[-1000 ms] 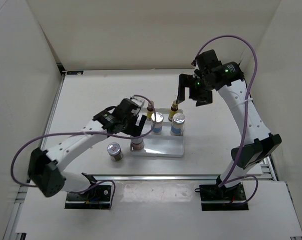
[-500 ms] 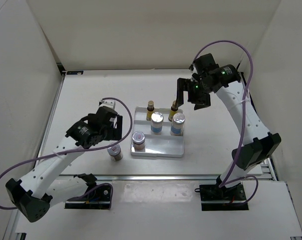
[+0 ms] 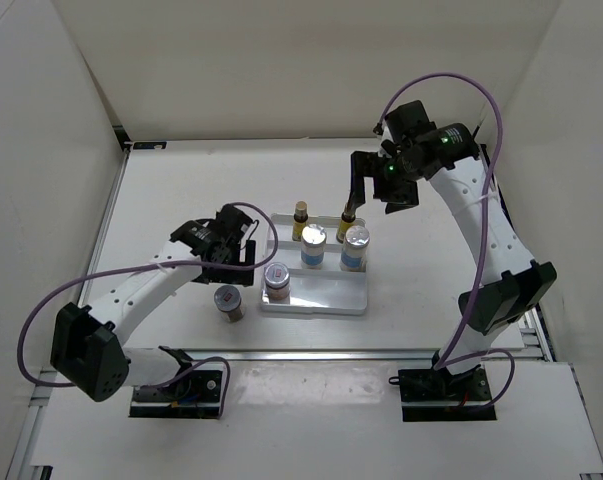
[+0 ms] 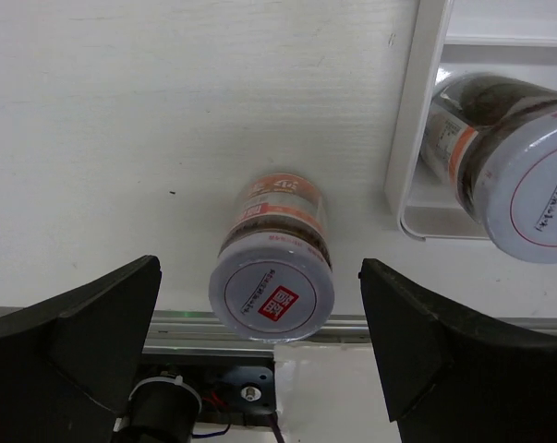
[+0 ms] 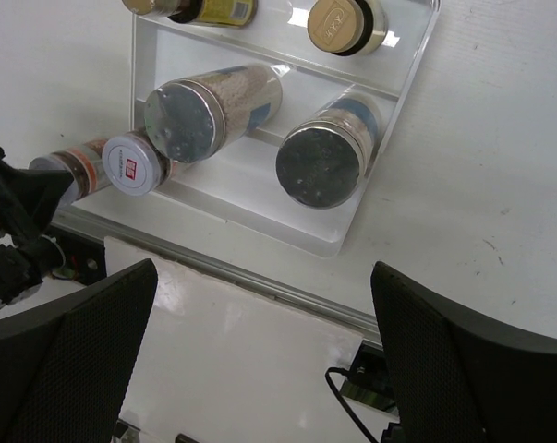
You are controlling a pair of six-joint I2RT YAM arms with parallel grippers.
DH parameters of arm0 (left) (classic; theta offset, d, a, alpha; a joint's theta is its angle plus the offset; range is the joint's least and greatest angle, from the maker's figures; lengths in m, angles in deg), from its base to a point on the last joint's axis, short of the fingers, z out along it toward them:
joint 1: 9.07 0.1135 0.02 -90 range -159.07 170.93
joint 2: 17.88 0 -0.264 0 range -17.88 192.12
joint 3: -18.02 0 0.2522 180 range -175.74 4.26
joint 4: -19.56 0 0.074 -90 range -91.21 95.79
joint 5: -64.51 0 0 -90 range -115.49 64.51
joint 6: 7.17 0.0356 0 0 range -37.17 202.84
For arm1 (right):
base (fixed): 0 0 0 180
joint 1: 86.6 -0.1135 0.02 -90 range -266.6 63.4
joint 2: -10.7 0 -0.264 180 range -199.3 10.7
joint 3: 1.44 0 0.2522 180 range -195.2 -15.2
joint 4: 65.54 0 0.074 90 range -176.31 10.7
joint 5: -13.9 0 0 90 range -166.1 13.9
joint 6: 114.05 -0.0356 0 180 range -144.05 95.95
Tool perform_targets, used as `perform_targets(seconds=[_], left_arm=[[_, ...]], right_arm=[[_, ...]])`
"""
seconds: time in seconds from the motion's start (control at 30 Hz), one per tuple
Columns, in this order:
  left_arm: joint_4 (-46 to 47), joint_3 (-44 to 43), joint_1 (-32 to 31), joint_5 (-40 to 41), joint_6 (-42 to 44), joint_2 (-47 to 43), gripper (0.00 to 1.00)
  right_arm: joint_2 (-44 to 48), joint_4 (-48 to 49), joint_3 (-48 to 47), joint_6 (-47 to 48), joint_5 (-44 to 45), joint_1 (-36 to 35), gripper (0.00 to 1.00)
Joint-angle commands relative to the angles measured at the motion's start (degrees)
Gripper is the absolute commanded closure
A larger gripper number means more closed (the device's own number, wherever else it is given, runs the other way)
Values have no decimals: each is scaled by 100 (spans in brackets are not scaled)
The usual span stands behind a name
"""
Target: Organize the condiment bottles
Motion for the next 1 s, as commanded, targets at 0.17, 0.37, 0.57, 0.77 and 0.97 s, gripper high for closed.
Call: perform_targets(seconds=[0.17,0.37,0.57,0.77,0.97], left_arm=[[244,103,236,-854,7,229,0],[349,376,236,-995,-212,229,6],[349,665,298,-1057,-397,282,34],[174,70,298,-926,-397,167,89],[-510,-1660,149,-460,-108,421,89]], right_arm=[[-61,-270,-255,195,-52,123,1],[-175,-322,-308,257,-52,238,1],[-281,-375,-475,310,-244,291,1],[-281,-375,-422,310,-298,344,1],[-334,-322,-370,310,-350,344,1]])
